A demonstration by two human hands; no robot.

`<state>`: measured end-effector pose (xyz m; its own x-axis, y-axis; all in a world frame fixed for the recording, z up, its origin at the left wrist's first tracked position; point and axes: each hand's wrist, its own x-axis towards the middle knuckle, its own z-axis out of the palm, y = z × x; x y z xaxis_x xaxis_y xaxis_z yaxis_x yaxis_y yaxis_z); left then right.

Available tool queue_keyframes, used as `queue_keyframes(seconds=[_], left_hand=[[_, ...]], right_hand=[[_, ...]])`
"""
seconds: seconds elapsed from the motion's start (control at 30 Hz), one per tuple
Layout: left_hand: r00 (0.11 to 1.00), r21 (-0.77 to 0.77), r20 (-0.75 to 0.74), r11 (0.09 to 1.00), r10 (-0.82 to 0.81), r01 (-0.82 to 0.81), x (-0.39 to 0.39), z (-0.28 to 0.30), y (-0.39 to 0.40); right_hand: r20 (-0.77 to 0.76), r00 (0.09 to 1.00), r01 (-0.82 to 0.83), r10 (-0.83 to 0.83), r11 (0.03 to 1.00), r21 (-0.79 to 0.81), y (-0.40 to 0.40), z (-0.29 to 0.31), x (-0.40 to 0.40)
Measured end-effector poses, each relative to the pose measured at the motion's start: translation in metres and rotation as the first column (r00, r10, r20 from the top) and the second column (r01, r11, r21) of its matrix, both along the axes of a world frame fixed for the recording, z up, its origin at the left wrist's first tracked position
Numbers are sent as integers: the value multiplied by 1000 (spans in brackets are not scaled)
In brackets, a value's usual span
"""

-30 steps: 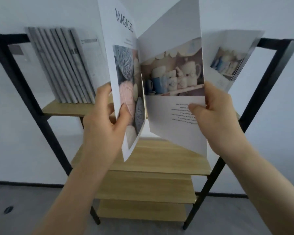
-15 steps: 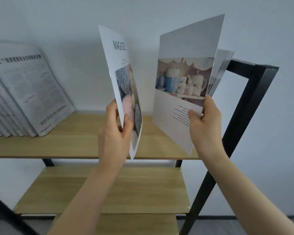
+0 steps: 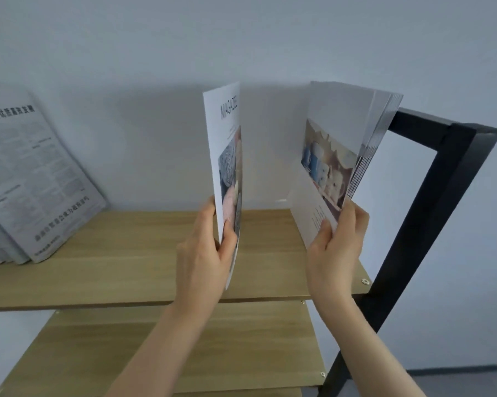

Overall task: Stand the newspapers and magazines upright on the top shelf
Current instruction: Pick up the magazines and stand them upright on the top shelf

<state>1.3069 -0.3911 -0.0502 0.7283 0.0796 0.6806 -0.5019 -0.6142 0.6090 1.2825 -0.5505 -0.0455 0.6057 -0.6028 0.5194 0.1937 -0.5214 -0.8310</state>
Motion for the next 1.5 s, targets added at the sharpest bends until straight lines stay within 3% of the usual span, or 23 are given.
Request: queue_keyframes(seconds=[0.17,0.4,0.53,0.63,0.8,1.0,1.3,1.5], left_hand=[[999,29,9,999,-41,41,4,-3,3],[999,23,-2,999,-49,49,5,-3,0],[997,35,-10,997,-75,75,5,-2,2],[995,53,-47,995,-88,90,8,-4,1],[959,201,-238,958,-156,206,16,-4,-3],[903,196,-336,918,-268,345,23,6,-24],[824,260,-340,796,-453,546,40,8,-76],[723,202,-388,712,-572,672,42,13,-99]], right_hand=[[25,997,71,-73,994,79,-5,-3,4],[27,999,-28,20,947,319,-6,0,29],[-27,998,-39,52,927,374,-14,0,38],[-102,994,4,30,950,311,-21,2,38],[-148,986,-27,76,952,303,-32,6,34],[-73,980,-157,186,941,300,-38,21,19],[-73,971,-207,230,949,237,-43,35,7],[-77,956,-262,284,940,220,-48,39,5]])
